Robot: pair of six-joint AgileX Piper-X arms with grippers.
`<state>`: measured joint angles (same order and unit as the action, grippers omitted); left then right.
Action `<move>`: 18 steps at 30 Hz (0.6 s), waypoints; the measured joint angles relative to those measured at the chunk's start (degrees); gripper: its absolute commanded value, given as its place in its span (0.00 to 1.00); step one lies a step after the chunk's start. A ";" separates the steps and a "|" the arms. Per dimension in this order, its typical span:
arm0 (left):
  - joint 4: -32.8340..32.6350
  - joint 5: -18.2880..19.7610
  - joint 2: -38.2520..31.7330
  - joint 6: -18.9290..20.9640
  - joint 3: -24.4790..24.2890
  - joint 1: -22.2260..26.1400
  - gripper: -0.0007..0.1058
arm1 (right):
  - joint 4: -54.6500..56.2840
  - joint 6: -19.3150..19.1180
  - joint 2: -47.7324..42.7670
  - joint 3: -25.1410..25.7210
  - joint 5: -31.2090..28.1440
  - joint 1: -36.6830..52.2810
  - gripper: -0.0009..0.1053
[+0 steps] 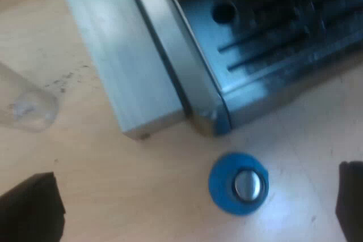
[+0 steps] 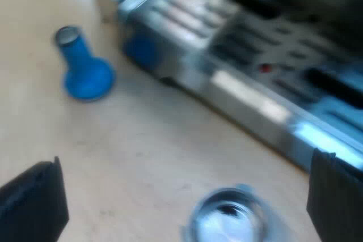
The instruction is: Grind coffee beans and then tamp
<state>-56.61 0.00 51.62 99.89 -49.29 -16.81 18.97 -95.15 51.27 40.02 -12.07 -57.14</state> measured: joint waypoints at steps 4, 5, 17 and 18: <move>-0.73 2.71 0.00 1.04 -3.65 5.95 1.00 | 10.53 0.00 -2.65 4.84 -0.66 4.85 0.83; -1.31 2.96 0.00 0.82 -5.01 7.96 1.00 | 14.30 0.00 -3.09 6.48 -0.50 7.64 0.83; -5.50 2.77 0.00 -3.48 -9.21 13.07 1.00 | 28.97 -2.73 -4.27 11.30 9.58 39.14 0.83; -5.95 2.58 0.00 -3.48 -9.21 13.07 1.00 | 29.78 -3.43 -4.27 11.30 9.70 41.46 0.83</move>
<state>-62.56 2.58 51.62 96.40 -58.50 -3.74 48.75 -98.58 47.00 51.32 -2.37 -15.68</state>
